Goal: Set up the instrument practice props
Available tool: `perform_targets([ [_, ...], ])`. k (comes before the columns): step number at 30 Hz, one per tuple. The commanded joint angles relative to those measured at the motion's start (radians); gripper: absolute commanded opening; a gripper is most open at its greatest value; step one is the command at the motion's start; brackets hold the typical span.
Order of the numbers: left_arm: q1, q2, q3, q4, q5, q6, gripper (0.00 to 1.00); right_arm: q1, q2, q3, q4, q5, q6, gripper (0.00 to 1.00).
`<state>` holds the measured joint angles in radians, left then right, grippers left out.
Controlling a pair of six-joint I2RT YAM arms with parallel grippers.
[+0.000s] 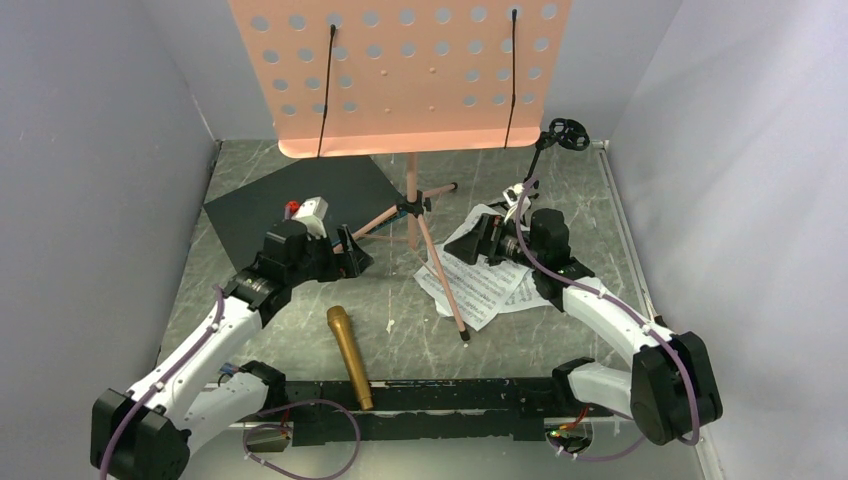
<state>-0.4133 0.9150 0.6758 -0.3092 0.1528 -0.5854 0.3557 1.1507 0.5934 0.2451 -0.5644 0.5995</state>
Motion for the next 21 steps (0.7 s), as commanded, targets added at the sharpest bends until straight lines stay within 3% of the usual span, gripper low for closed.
perform_targets([
  [1,0.002,0.023,-0.014,0.180,0.169,-0.028,0.93,-0.019,-0.006,-0.005,0.074,-0.066,0.032,0.99],
  [8,0.001,-0.032,-0.058,0.217,0.182,-0.046,0.93,-0.035,-0.006,-0.004,-0.030,0.036,-0.002,0.99],
  [21,0.002,-0.083,-0.101,0.174,0.090,0.004,0.93,-0.082,-0.071,-0.005,-0.346,0.468,-0.061,1.00],
])
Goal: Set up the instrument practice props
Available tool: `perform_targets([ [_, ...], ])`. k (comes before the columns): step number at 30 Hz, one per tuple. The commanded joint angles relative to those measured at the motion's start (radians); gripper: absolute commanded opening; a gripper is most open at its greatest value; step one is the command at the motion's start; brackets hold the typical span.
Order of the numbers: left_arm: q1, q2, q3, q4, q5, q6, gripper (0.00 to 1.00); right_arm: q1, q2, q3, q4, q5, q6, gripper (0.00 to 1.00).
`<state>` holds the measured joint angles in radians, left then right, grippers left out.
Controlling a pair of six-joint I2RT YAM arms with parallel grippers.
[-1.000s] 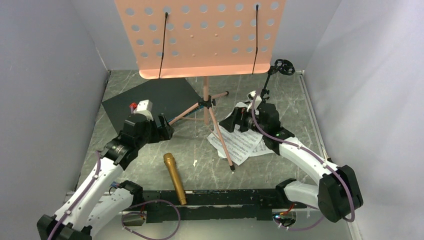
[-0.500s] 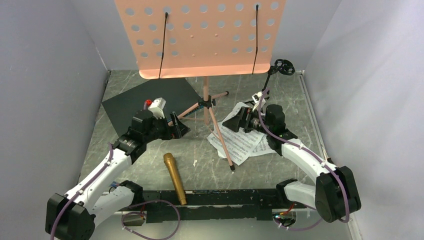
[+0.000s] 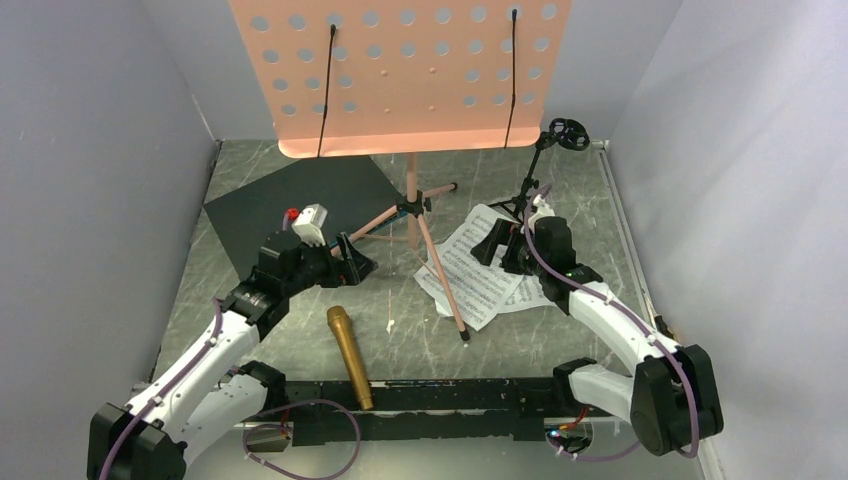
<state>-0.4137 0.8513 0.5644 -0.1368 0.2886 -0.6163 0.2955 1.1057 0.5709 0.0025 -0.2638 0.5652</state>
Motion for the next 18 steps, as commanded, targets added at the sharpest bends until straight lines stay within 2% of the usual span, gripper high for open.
perform_targets([
  [1,0.003,-0.017,0.017,-0.007,-0.053,0.043,0.93,-0.031,-0.026,0.016,-0.112,0.179,-0.024,1.00],
  [10,0.003,0.020,0.043,-0.025,-0.053,0.062,0.93,-0.219,-0.036,-0.033,-0.099,0.114,-0.002,0.99],
  [18,0.003,0.013,0.097,-0.116,-0.177,0.111,0.93,-0.372,0.022,-0.063,-0.031,-0.005,0.031,0.99],
])
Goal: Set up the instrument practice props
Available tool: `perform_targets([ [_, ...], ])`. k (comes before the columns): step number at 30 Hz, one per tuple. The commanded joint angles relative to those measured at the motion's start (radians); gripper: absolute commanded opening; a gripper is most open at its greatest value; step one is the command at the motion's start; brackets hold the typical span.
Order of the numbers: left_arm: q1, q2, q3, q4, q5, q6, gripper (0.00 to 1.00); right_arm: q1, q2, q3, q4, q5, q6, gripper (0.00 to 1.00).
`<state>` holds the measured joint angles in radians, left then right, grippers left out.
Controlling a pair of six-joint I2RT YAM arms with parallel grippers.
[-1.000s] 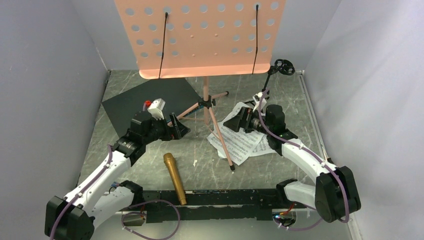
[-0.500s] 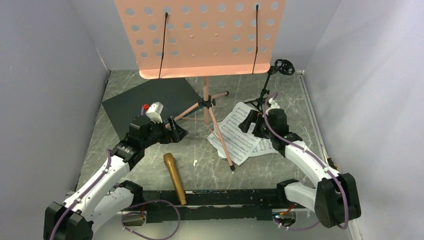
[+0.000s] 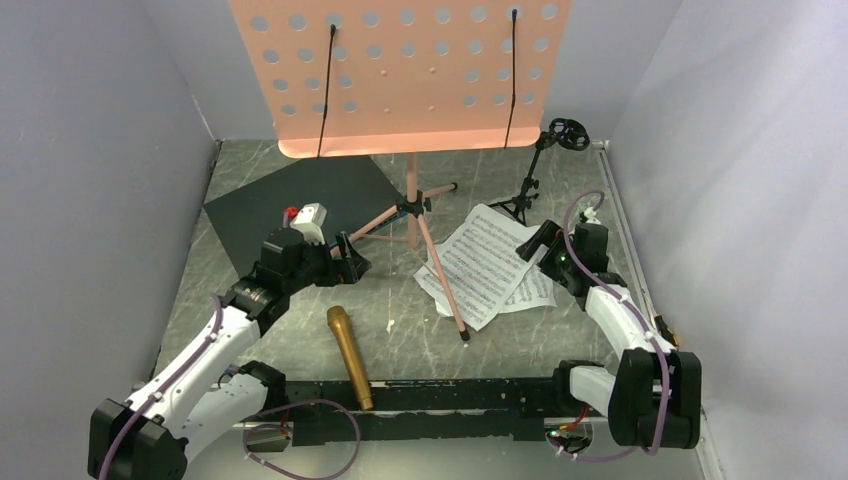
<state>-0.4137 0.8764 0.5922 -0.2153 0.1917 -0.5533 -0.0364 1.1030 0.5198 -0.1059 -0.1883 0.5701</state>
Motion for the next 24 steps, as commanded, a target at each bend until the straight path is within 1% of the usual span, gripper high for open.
perform_targets([
  [1,0.003,-0.014,0.079,-0.054,-0.093,0.055,0.93,-0.047,0.036,-0.015,0.096,-0.096,0.032,0.99],
  [3,0.003,-0.021,0.092,-0.070,-0.107,0.063,0.93,-0.061,0.066,-0.019,0.135,-0.128,0.044,0.99],
  [6,0.003,-0.022,0.104,-0.079,-0.086,0.073,0.93,-0.094,0.124,-0.030,0.220,-0.217,0.075,0.96],
  [12,0.003,-0.013,0.115,-0.084,-0.067,0.078,0.93,-0.156,0.246,-0.052,0.350,-0.324,0.147,0.91],
  [20,0.003,-0.010,0.113,-0.080,-0.062,0.082,0.93,-0.163,0.365,-0.056,0.511,-0.438,0.214,0.85],
  [24,0.003,-0.009,0.111,-0.078,-0.071,0.082,0.93,-0.163,0.419,-0.050,0.570,-0.488,0.231,0.78],
])
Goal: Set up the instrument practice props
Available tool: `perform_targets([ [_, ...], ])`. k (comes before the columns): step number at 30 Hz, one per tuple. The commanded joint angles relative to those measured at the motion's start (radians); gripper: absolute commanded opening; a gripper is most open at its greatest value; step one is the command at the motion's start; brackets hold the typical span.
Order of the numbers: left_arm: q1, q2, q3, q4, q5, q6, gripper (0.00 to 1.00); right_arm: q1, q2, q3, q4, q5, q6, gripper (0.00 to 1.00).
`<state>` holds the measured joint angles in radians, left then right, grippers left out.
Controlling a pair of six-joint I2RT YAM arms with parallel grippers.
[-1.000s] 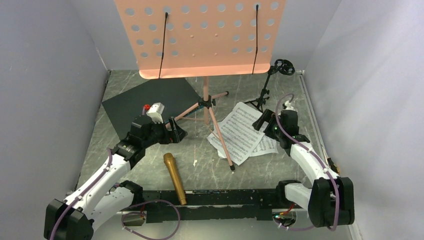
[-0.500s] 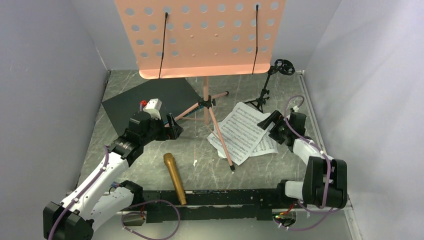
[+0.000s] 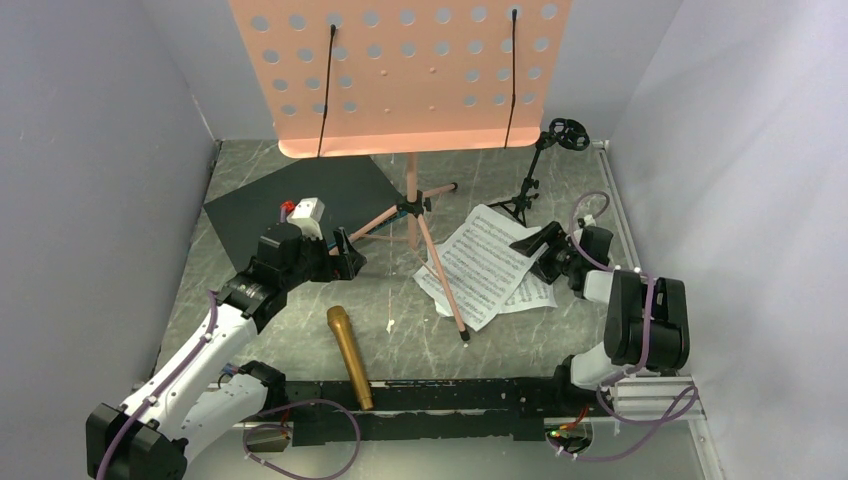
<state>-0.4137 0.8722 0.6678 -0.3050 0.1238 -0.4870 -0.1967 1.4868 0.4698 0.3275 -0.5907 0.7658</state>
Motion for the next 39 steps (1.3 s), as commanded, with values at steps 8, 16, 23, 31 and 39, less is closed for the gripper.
perform_targets([
  [8,0.003,0.015,0.035,0.019,0.015,0.011,0.93,0.011,0.123,0.014,0.228,-0.117,0.096,0.65],
  [16,0.002,0.001,0.026,0.018,0.010,0.010,0.93,0.036,0.195,0.027,0.357,-0.151,0.153,0.25],
  [23,0.003,-0.013,0.020,0.017,0.023,0.015,0.93,0.039,0.151,0.043,0.322,-0.140,0.123,0.00],
  [31,0.003,-0.006,0.024,0.039,0.055,0.022,0.93,0.040,-0.068,0.101,0.096,-0.054,-0.027,0.00],
  [39,0.001,-0.026,0.015,0.067,0.093,0.016,0.93,0.042,-0.299,0.199,-0.181,-0.001,-0.177,0.00],
])
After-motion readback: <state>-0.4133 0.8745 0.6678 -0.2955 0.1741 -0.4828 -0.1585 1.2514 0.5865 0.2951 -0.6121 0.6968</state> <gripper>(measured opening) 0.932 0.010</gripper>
